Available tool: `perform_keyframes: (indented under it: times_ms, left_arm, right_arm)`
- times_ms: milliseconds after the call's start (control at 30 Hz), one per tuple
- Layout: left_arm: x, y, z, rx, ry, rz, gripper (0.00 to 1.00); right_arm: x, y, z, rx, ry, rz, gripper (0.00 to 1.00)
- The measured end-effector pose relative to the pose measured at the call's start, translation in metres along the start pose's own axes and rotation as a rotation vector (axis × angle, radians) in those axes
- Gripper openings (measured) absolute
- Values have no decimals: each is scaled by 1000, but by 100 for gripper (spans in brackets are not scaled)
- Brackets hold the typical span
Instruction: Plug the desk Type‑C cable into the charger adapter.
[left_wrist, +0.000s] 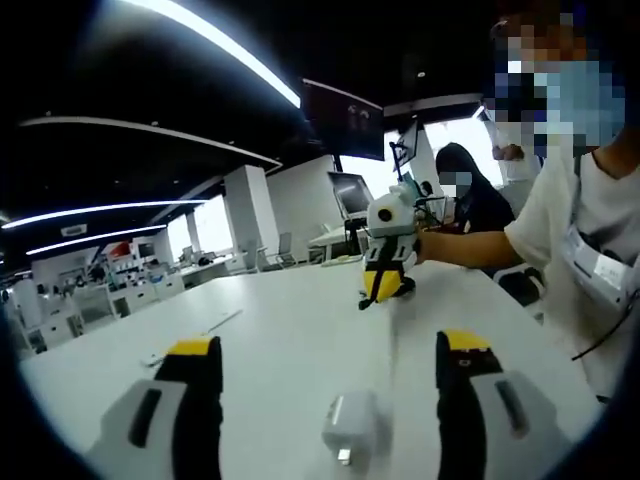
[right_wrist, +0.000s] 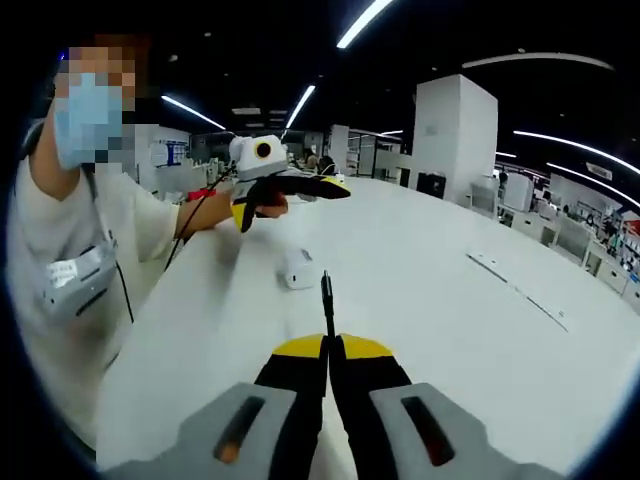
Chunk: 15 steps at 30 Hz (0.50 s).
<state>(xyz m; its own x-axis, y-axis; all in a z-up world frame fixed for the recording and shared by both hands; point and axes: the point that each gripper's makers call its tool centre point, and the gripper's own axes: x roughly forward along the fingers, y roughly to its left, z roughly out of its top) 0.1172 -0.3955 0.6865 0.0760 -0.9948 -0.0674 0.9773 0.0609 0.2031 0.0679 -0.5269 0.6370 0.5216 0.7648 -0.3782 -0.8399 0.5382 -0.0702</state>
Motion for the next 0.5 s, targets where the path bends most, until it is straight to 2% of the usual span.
perform_keyframes:
  times_ms: [233,500]
  left_arm:
    - [4,-3,-9,-7,24,-10,88]
    - [5,-1,-17,-14,49,-9,88]
  right_arm:
    - [4,-4,-6,11,-2,5,3]
    - [18,-1,-12,-12,124,63,3]
